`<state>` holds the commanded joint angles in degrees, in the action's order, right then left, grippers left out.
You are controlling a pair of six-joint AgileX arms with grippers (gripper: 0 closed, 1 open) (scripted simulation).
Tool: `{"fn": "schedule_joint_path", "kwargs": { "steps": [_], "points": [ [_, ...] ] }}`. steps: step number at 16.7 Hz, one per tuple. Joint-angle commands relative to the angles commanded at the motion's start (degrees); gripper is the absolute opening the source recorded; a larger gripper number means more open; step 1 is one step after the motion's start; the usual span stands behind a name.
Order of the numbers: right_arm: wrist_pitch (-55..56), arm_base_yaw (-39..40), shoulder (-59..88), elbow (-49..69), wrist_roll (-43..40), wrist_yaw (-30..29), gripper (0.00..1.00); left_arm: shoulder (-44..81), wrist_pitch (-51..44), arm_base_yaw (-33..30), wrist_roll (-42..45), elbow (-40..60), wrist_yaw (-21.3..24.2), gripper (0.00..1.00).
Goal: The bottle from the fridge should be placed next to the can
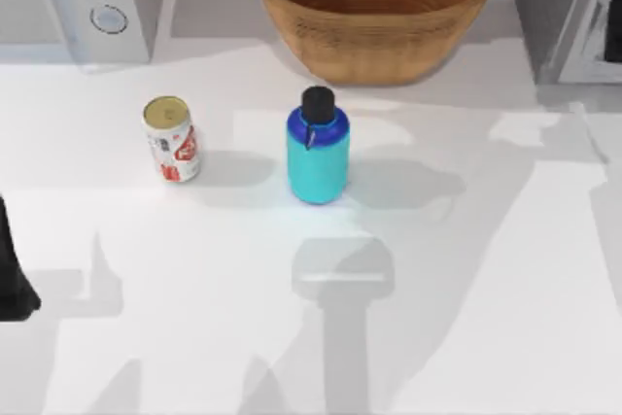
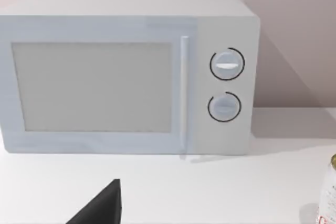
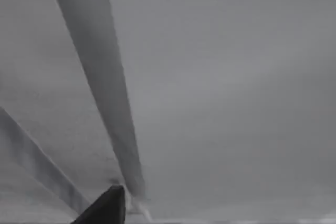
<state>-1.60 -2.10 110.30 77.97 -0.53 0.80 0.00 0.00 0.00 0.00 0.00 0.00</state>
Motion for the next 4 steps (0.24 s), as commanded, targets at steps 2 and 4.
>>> {"fn": "schedule_joint_path", "kwargs": {
  "steps": [2,4],
  "points": [
    [-0.7,0.0,2.5,3.5,0.1,-0.1,1.0,0.0,0.0,0.0,0.0,0.0,0.0,1.0],
    [-0.9,0.0,3.4,4.8,0.1,-0.1,1.0,0.0,0.0,0.0,0.0,0.0,0.0,1.0]
  ]
}}
